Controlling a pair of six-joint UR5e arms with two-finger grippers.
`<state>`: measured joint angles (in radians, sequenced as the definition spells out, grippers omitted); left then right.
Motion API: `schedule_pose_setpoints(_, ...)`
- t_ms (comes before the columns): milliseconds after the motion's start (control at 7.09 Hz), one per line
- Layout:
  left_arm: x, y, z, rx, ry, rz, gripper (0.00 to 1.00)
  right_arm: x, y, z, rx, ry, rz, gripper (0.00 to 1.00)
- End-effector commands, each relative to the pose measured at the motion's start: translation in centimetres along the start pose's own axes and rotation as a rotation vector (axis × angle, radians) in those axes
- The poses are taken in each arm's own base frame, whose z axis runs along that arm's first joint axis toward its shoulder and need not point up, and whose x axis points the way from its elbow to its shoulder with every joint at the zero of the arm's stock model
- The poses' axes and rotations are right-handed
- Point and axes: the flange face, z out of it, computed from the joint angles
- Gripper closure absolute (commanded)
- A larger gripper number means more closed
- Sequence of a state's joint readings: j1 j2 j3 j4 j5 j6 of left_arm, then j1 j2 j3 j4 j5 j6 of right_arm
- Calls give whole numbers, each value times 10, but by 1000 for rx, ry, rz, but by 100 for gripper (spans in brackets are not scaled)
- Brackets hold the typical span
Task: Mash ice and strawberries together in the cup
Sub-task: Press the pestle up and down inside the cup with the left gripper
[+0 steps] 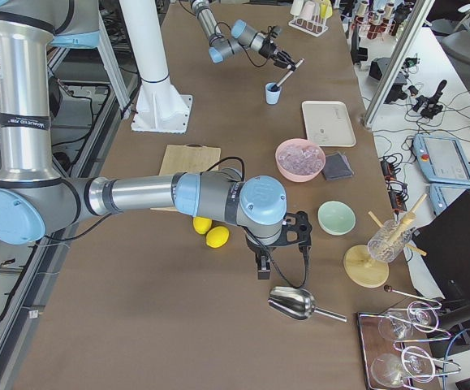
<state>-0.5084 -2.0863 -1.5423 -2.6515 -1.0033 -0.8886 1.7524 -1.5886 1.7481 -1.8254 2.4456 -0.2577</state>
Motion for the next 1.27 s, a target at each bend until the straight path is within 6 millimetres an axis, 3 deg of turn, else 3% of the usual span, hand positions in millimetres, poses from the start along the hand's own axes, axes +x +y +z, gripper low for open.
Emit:
schedule_pose_setpoints(0, 2, -48, -10, 39, 25, 30, 76, 0, 0, 1, -1, -1, 1, 1)
schedule_pose_setpoints(141, -2, -53, -7, 38, 19, 36, 76, 1, 1, 0, 0, -1, 2, 1)
schedule_pose_setpoints(565, -2, 8, 3, -17, -16, 12, 76, 2, 2, 2, -3, -2, 5, 1)
schedule_pose_setpoints(706, -5, 13, -3, -20, -12, 12, 76, 2, 2, 2, -3, -2, 4, 1)
schedule_pose_setpoints(847, -5, -1, -6, -4, 8, 6, 76, 2, 2, 2, -3, -2, 5, 1)
schedule_pose_setpoints(988, -2, -29, -11, 16, 30, -8, 76, 2, 3, 2, -4, -2, 6, 1)
schedule_pose_setpoints(1129, -29, -75, -5, -30, 87, -21, 76, 3, 5, 3, -6, -3, 9, 1)
